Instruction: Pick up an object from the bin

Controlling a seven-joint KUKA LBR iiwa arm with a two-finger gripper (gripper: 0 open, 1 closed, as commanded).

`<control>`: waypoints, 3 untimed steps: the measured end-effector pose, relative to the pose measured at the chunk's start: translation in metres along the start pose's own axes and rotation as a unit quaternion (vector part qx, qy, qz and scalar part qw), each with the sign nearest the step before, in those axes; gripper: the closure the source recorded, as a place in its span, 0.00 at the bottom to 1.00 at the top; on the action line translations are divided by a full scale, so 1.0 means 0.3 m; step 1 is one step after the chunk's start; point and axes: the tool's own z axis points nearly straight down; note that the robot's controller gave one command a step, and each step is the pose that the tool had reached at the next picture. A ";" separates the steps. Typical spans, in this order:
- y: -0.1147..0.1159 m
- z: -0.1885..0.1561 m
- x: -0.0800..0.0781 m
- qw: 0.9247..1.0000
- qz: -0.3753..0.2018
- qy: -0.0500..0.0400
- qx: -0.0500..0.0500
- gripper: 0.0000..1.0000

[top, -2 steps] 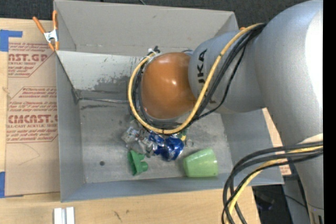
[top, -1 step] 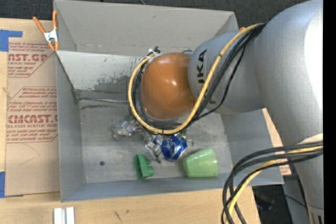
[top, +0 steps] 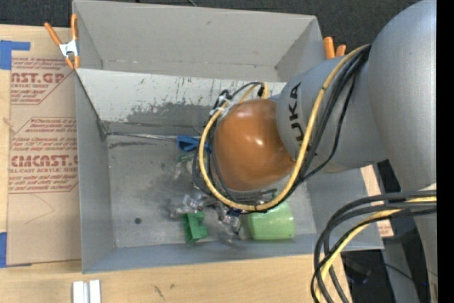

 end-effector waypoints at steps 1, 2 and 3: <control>-0.004 -0.004 -0.006 1.000 0.000 -0.003 0.002 1.00; -0.110 -0.364 0.004 1.000 -0.001 -0.004 0.005 1.00; -0.152 -0.807 -0.003 1.000 0.004 -0.005 0.006 1.00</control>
Offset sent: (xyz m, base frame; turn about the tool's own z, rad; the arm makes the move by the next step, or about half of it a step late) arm 0.0000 0.0000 0.0000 0.0000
